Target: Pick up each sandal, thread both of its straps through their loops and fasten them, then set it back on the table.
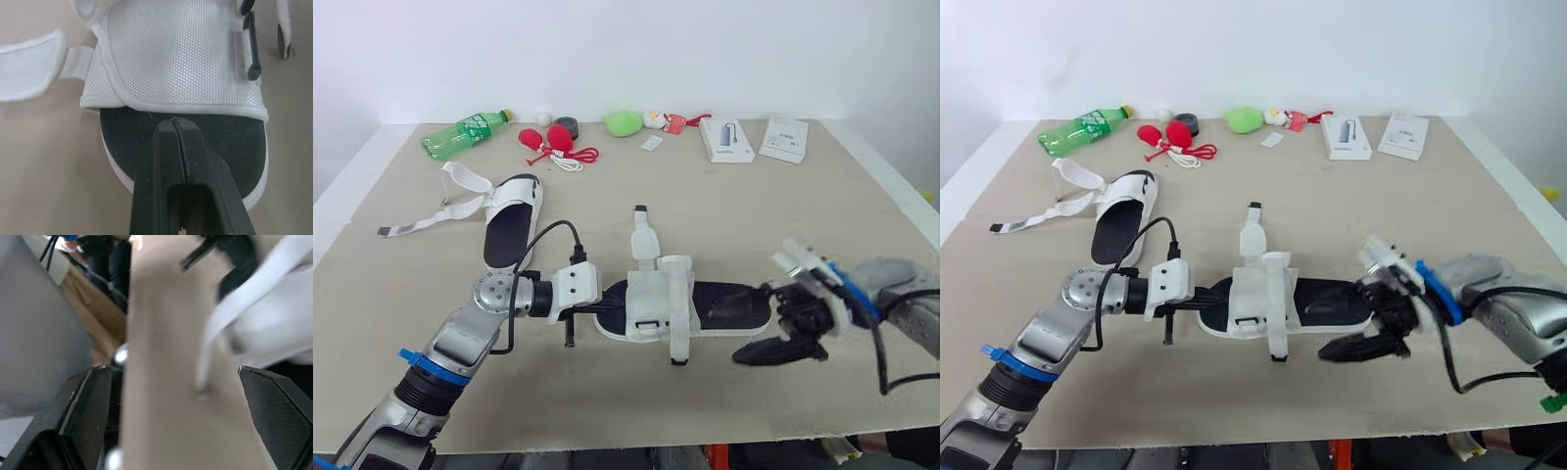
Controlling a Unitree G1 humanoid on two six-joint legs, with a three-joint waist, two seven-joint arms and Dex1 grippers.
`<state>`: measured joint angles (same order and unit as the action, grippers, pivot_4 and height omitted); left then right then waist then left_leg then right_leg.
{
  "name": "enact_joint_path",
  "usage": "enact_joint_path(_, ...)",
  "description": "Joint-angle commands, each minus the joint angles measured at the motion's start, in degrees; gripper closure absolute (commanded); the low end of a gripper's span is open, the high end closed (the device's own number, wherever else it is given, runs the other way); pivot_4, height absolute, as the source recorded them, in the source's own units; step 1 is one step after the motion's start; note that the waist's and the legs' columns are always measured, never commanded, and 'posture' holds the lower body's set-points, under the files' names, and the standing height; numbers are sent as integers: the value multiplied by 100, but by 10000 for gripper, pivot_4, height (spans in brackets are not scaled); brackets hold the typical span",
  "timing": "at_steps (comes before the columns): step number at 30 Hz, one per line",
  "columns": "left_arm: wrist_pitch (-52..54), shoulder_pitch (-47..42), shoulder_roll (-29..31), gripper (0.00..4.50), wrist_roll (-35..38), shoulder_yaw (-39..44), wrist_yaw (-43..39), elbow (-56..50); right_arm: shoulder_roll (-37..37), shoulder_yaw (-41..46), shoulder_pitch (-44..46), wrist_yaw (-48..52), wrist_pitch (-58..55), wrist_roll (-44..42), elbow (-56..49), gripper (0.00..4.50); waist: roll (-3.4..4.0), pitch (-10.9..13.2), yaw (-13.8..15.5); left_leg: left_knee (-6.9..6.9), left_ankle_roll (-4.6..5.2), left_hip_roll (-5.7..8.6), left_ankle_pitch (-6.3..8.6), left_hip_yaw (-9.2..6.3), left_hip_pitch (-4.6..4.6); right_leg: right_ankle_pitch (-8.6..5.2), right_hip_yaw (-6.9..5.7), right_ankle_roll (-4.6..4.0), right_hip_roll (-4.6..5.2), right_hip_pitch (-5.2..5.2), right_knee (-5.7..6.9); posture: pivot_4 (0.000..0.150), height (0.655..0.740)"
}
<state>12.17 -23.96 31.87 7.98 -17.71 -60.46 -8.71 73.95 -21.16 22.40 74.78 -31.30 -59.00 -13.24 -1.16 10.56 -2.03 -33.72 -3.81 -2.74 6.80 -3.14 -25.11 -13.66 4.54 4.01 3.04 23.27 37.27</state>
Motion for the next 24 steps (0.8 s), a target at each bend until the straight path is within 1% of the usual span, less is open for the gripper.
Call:
enact_joint_path(1, 61, -29, -36, 45000, 44, 13, 29, -190, -88, 380, -250, -126, -397, 195, -465, 578, 0, 0, 6, -3, 0, 0, 0, 0, -1, 0, 0, 1, 0, 0, 0, 1500, 7400)
enact_joint_path(4, 88, -32, -57, 45000, 42, 13, 42, -203, -299, 459, -531, -273, -457, 633, -613, 578, -2, 0, 8, -13, -1, 1, 1, 0, -6, 2, 0, 4, 0, 0, 0, 1500, 7400)
enact_joint_path(5, 92, -30, -63, 45000, 36, 9, 43, -205, -519, 510, -583, -456, -483, 758, -608, 578, -1, 0, 8, -17, -2, 1, 1, 0, -7, 3, 0, 5, 0, 1, 0, 1500, 7400)
enact_joint_path(8, 98, -37, -80, 45000, 20, -1, 45, -200, -984, 589, -611, -762, -573, 1028, -544, 578, -11, -2, -2, -22, -2, -1, 1, 0, -6, 5, -2, 5, -3, 1, 0, 1500, 7400)
enact_joint_path(11, 65, -56, -91, 45000, -16, -18, 44, -173, -1233, 614, -637, -823, -508, 1421, -449, 578, -13, -1, 1, -27, -2, -1, 1, 0, -11, 6, -1, 7, -3, 0, 0, 1500, 7400)
enact_joint_path(17, -5, -125, -138, 45000, -74, -10, 94, -59, -1605, 897, -627, -949, -943, 1353, -464, 578, -13, -1, 1, -28, -2, 0, 2, -2, -15, 7, -1, 8, -4, 0, 0, 1500, 7400)
enact_joint_path(19, -55, -159, -181, 45000, -145, 0, 188, 3, -1715, 972, -649, -1026, -1103, 1333, -457, 4352, -14, -1, 1, -29, -2, 0, 2, -2, -15, 8, -1, 9, -4, -1, 0, 1500, 7400)
enact_joint_path(20, -69, -172, -203, 45000, -166, 7, 223, 28, -1766, 1027, -665, -1082, -1205, 1300, -451, 7995, -14, -1, 1, -29, -2, 0, 1, -2, -15, 8, -1, 9, -4, -1, 0, 1500, 7400)
enact_joint_path(21, -88, -186, -217, 45000, -196, 11, 264, 54, -1817, 1085, -680, -1124, -1313, 1265, -449, 9899, -14, -1, 1, -29, -2, 0, 1, -2, -15, 8, -1, 9, -4, -1, 0, 1500, 7400)
enact_joint_path(24, -153, -211, -225, 45000, -254, 4, 295, 129, -1943, 1224, -708, -1268, -1645, 1150, -446, 20513, -15, 0, 1, -31, -2, 0, 2, -2, -15, 8, -1, 9, -4, -2, 0, 1500, 7400)
